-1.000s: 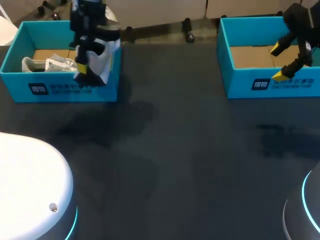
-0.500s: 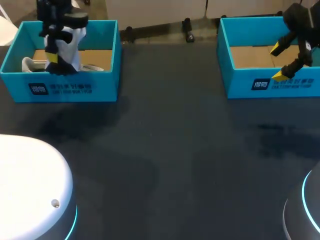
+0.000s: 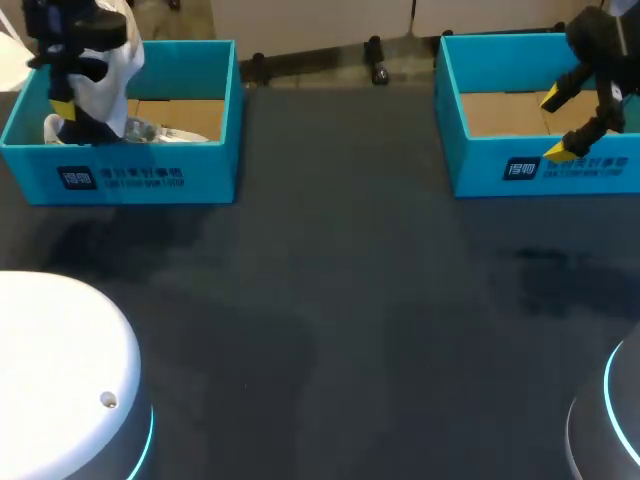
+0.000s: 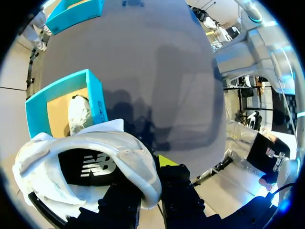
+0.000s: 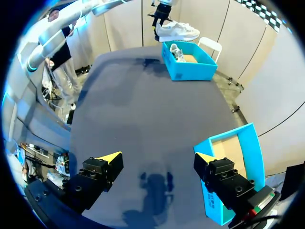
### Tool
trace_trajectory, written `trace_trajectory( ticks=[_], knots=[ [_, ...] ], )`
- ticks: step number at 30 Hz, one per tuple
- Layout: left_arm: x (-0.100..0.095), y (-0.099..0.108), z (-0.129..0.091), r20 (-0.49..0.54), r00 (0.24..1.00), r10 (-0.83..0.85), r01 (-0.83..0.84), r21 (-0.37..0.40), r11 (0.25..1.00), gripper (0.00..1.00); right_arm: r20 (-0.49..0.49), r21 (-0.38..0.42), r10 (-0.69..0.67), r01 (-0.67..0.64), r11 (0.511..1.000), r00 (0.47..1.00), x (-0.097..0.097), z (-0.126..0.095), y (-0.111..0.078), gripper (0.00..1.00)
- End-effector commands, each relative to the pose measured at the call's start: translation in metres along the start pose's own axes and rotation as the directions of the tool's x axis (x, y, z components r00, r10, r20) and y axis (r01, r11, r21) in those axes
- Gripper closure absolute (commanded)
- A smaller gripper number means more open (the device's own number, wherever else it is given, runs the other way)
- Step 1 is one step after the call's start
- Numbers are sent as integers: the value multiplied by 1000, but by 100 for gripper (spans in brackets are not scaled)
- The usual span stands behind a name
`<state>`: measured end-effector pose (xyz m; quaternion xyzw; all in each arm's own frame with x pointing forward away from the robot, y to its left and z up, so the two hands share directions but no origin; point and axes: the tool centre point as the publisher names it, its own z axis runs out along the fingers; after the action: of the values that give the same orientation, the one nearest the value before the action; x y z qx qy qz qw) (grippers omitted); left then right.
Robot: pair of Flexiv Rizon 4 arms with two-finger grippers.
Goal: Take the shoe out of the shoebox, open the shoe tongue, remove and reinsert the insole, then place the shoe into the shoebox
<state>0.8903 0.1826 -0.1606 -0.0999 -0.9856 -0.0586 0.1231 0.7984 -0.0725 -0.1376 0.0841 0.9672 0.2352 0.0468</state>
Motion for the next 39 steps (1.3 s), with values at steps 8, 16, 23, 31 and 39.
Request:
trace_trajectory(
  ticks=[8,16,23,31,39],
  knots=[
    [6,44,-12,-32,996,82,-81,21,996,100,-2,3,1,-1,1000,1000,-1,1,1,0],
    [-6,62,-5,-67,993,93,-94,-15,995,100,-2,3,1,-1,1000,1000,-1,1,1,0],
    [-9,70,-4,-50,997,52,-51,15,999,100,-2,3,1,-1,1000,1000,-1,1,1,0],
    [-9,70,-4,-50,997,52,-51,15,999,100,-2,3,1,-1,1000,1000,-1,1,1,0],
    [-9,70,-4,-50,997,52,-51,15,999,100,-2,3,1,-1,1000,1000,-1,1,1,0]
  ],
)
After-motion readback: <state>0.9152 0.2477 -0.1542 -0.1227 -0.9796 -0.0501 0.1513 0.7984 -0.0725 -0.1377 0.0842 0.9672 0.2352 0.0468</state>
